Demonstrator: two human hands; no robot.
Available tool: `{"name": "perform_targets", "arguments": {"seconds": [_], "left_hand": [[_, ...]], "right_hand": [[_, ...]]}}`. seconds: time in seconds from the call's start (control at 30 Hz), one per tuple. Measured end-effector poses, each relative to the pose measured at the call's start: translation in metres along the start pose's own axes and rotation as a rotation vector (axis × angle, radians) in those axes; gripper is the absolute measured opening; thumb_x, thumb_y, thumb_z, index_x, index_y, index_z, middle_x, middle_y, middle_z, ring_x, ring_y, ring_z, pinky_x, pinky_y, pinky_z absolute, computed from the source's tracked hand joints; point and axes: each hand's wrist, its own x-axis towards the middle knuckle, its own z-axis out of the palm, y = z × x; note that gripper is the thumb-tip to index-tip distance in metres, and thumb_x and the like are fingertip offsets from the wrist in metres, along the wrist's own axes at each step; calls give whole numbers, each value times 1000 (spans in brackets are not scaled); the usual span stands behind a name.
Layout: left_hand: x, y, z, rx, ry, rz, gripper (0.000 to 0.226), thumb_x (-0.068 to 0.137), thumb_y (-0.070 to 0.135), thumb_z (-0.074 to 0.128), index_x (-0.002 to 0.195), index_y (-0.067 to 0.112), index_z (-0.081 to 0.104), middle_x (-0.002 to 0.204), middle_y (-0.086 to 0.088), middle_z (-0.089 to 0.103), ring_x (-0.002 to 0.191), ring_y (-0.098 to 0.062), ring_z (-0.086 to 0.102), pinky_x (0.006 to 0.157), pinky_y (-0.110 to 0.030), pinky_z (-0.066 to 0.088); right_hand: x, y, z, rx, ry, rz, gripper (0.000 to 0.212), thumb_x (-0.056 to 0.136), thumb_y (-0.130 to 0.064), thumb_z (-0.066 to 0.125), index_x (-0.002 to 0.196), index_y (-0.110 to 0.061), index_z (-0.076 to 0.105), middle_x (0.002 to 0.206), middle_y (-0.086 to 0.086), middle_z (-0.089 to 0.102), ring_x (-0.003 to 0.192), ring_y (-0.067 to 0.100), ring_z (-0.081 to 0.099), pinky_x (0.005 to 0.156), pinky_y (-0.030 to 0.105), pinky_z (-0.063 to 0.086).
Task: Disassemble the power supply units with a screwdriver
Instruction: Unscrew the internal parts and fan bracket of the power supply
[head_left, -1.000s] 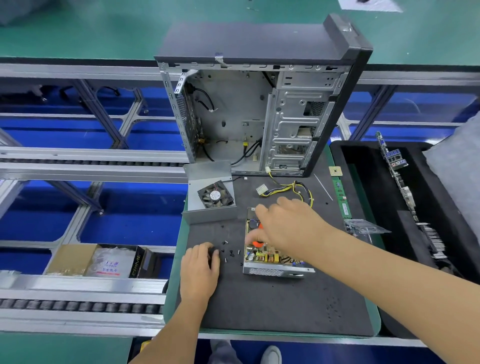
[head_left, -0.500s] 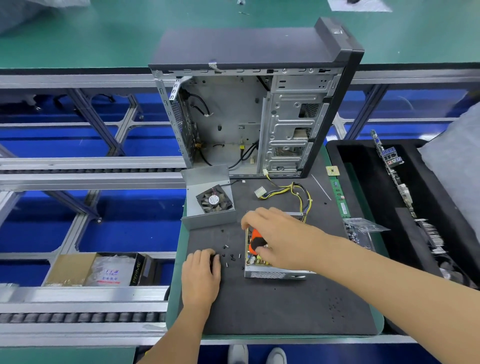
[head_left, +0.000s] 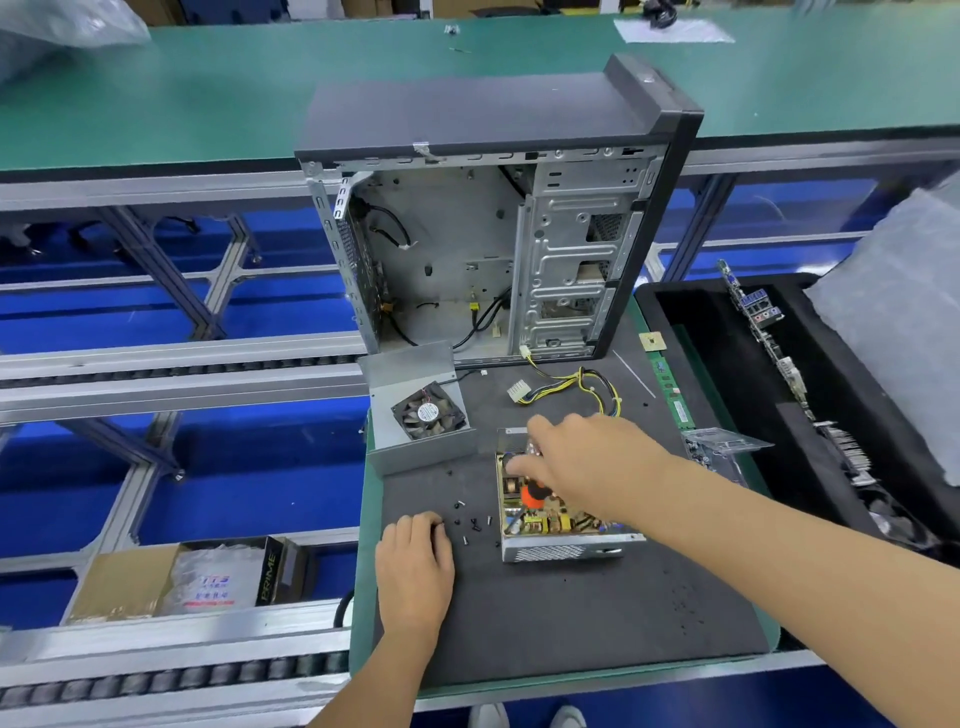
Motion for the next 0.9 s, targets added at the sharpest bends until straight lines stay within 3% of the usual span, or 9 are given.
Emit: {"name": "perform_targets", "arguments": {"seconds": [0.1, 0.17, 0.23, 0.3, 0.43, 0.53, 0.73, 0.9], "left_hand": [[1, -1, -1, 22, -9, 26, 11, 84, 9, 75, 88, 15, 67, 77, -1, 60, 71, -27, 54, 64, -41, 45], [2, 0, -1, 37, -5, 53, 12, 82, 9, 78, 87, 14, 68, 76, -3, 59, 70, -29, 54, 61, -42, 45], [2, 0, 0, 46, -7, 63, 12, 83, 10, 78, 88, 15, 69, 76, -3, 60, 70, -29, 54, 60, -42, 44], [2, -2, 0, 45, -9, 67, 11, 84, 12, 77, 89, 16, 69, 77, -2, 60, 71, -28, 54, 61, -41, 43], [2, -1, 0, 1, -13, 48, 12, 87, 15, 74, 96, 18, 68, 80, 0, 61, 73, -26, 55, 63, -40, 44], [0, -3, 0, -111, 9, 49, 18, 87, 17, 75, 103, 18, 67, 86, 2, 60, 78, -23, 56, 67, -40, 49], [2, 23, 5, -315, -56, 399, 13, 84, 7, 78, 96, 8, 74, 88, -2, 64, 83, -20, 56, 81, -27, 46], [11, 41, 8, -342, -74, 449, 15, 77, -3, 82, 89, 1, 75, 81, -8, 67, 73, -28, 62, 75, -31, 46]], "right_hand": [[-1, -2, -4, 183, -21, -11, 30, 97, -43, 45, 113, -18, 41, 90, 2, 53, 91, 32, 58, 68, 40, 49], [-2, -5, -3, 238, -99, -3, 42, 92, -49, 57, 114, -18, 40, 102, 4, 54, 98, 30, 55, 77, 41, 49], [-3, -8, 1, 188, -127, 39, 52, 90, -59, 57, 111, -15, 40, 104, 6, 55, 94, 31, 58, 68, 37, 46], [-2, -9, 8, 156, -84, 26, 47, 92, -57, 56, 108, -15, 42, 102, 5, 59, 89, 33, 62, 61, 35, 42], [-7, -4, 5, 155, 14, 17, 31, 91, -41, 55, 108, -18, 46, 95, 2, 58, 84, 30, 59, 66, 36, 49], [-12, 5, 3, 186, 80, 70, 28, 89, -42, 54, 100, -18, 42, 88, 2, 54, 75, 29, 54, 69, 40, 52], [-19, 11, 13, 337, 173, 131, 30, 91, -45, 56, 101, -19, 44, 88, -1, 53, 77, 26, 52, 70, 40, 49], [-24, 8, 19, 257, 174, 94, 32, 94, -48, 53, 103, -18, 43, 90, 0, 52, 79, 25, 49, 68, 39, 50]]}}
